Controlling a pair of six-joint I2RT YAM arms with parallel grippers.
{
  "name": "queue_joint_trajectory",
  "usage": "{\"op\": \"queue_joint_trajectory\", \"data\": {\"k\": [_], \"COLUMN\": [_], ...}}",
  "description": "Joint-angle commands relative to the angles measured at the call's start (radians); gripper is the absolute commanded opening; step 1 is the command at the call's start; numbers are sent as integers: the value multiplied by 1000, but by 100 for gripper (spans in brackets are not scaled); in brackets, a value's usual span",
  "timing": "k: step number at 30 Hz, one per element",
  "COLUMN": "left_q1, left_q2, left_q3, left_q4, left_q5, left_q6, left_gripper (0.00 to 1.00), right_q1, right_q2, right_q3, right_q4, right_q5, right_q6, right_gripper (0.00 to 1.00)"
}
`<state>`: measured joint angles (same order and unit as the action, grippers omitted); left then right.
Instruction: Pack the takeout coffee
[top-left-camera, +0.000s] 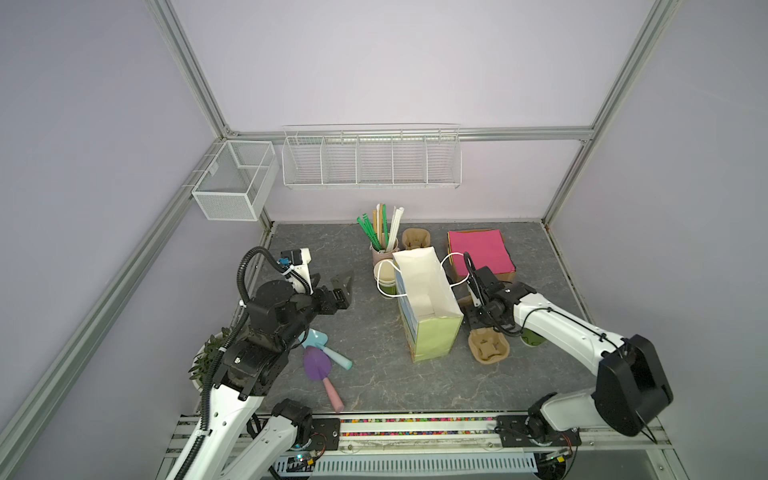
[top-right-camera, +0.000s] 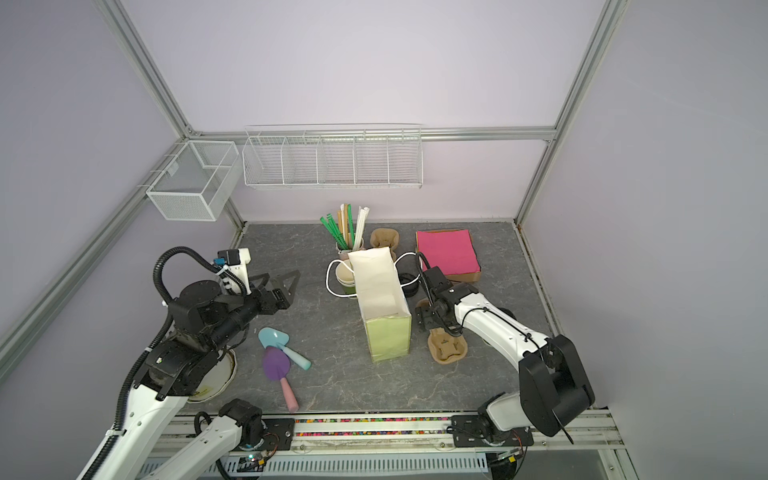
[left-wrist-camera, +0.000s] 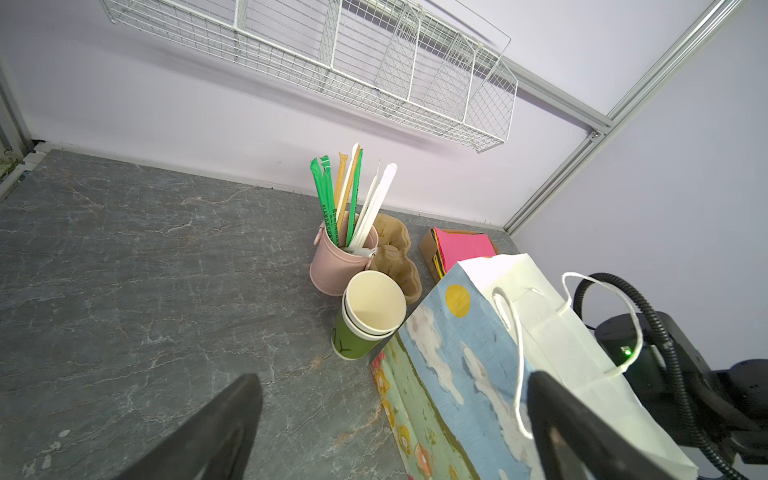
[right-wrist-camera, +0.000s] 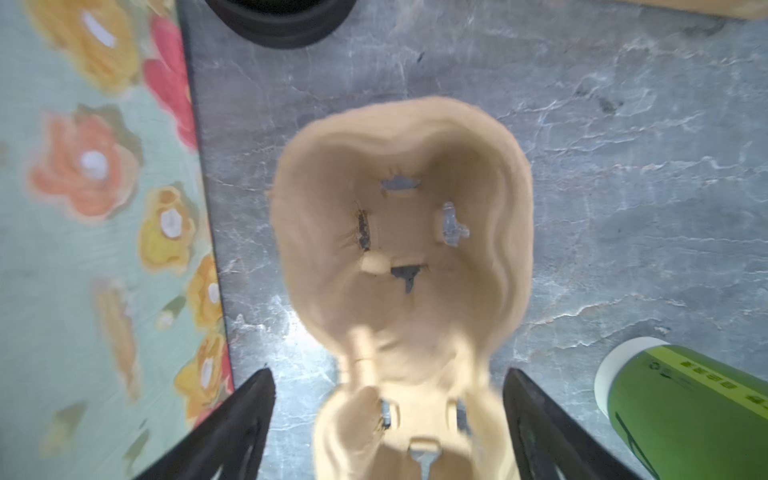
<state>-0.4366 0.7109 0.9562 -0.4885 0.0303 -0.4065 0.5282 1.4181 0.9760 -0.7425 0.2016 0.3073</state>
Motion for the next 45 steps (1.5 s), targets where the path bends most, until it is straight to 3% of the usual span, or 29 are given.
{"op": "queue_joint_trajectory", "data": {"k": [1,12,25,45], "left_q1": [5,4,5,5], "left_q2": [-2,-5,-5,-1], "left_q3": [-8,-11,-12,-13], "left_q4": [13,11,9,10], "left_q5": [-4,-4,0,6], "left_q6": [26,29,31,31], "left_gripper": [99,99,99,99], "right_q1": [7,15,18,-14], "right_q2": [2,86,83,93], "right_q3": [-15,-34,-36,-42], "right_q4": [-30,-24,-39,-27], "right_q5": [-6,82,155,146], "right_q6": [13,18,40,53], "right_gripper": [88,89,89,89]}}
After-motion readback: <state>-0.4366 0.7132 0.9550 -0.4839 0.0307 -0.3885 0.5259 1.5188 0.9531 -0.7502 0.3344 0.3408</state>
